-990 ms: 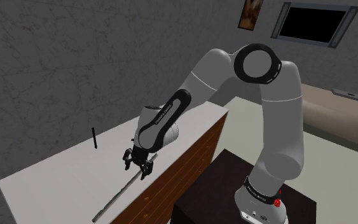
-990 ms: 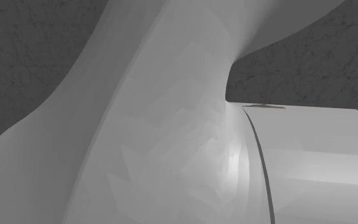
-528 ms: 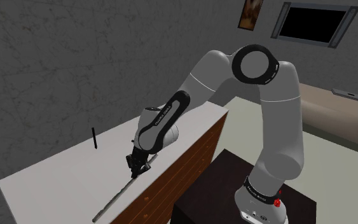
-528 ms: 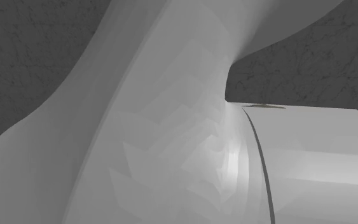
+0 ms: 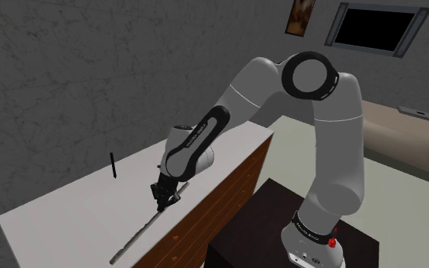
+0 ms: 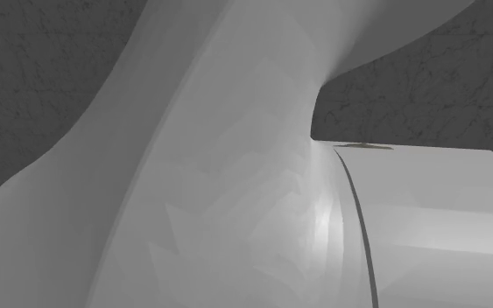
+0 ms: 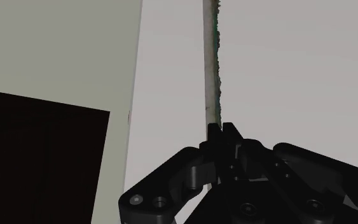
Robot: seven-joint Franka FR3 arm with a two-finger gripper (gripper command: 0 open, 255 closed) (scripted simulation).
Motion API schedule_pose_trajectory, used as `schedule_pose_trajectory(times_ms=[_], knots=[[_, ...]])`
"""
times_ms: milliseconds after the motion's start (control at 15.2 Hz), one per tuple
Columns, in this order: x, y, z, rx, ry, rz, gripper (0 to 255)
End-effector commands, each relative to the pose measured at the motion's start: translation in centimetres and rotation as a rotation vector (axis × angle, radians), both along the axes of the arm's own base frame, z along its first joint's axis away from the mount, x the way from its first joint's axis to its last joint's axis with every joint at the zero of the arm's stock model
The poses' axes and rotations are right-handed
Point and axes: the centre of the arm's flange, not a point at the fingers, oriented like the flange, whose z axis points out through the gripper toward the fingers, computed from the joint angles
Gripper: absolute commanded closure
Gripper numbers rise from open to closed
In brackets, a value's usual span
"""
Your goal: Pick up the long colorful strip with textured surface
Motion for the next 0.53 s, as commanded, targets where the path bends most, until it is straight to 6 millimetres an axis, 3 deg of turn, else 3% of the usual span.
schedule_pose_trajectory(times_ms=[0,462], knots=[[0.0,-0.1,1.0,0.000,0.000,0.000,255],[0.0,-0.1,4.7,0.000,0.000,0.000,255]])
